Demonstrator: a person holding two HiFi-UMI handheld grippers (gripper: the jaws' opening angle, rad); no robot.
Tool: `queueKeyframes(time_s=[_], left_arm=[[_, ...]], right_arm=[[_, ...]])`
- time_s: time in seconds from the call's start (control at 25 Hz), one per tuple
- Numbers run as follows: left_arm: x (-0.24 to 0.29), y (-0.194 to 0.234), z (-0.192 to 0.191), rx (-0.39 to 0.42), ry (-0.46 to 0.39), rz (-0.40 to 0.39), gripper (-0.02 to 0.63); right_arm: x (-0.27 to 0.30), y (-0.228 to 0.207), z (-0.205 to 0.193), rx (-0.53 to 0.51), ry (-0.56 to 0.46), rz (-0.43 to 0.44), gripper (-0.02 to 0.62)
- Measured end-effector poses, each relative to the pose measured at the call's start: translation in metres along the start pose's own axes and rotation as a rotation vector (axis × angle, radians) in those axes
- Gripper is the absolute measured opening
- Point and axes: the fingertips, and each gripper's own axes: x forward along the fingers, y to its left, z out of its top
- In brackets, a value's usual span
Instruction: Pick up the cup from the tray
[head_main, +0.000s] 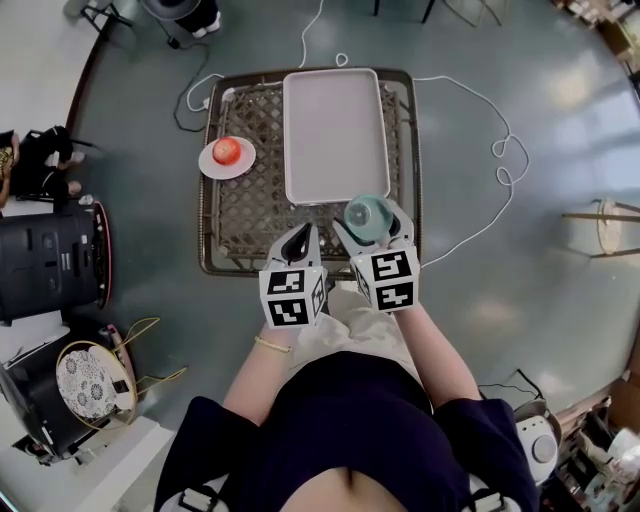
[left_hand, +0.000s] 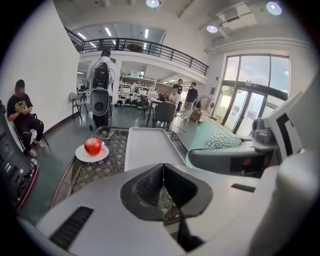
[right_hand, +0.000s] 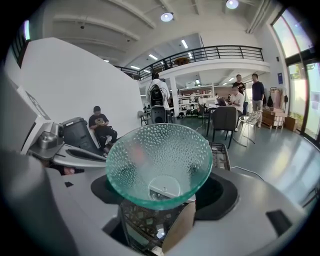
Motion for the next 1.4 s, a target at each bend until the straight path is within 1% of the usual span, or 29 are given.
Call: queueKeyframes(time_s=[0.24,0.48,0.8,1.08,1.28,1.4], left_arm=[[-0.014,-0.012,0.002,0.022,-0.020,-0.009,0.009],[-0.022,-0.025,0.002,0.044,-0.030,-0.019,0.009],[-0.025,-0.028,0.009,0.049,-0.045,-0.018,0.009],[-0.024,-0.027,0.014,0.043,-0.055,-0.023,0.009],[-0.022,-0.027,0.016,0.044,-0.060,-0.027,0.009],[-0.021,-0.029,0.017,0.048,-0.059,-0.033,0.009]], right_arm=[[-0.024,0.008,-0.013,0.004,-0.005,0.004,0.382],[-0.038,0.004,-0.012,-0.014,-0.021,-0.003,0.382],[-0.041,0.003,-0.002,-0.036,-0.039,-0.012,0.380],[-0.038,0.002,-0.006,-0.038,-0.012,-0.015,0.380],[-0.038,0.001,0.002,-0.048,-0.034,-0.025,0.380],[-0.039,0.000,-0.002,-0.047,-0.019,-0.024,0.380]])
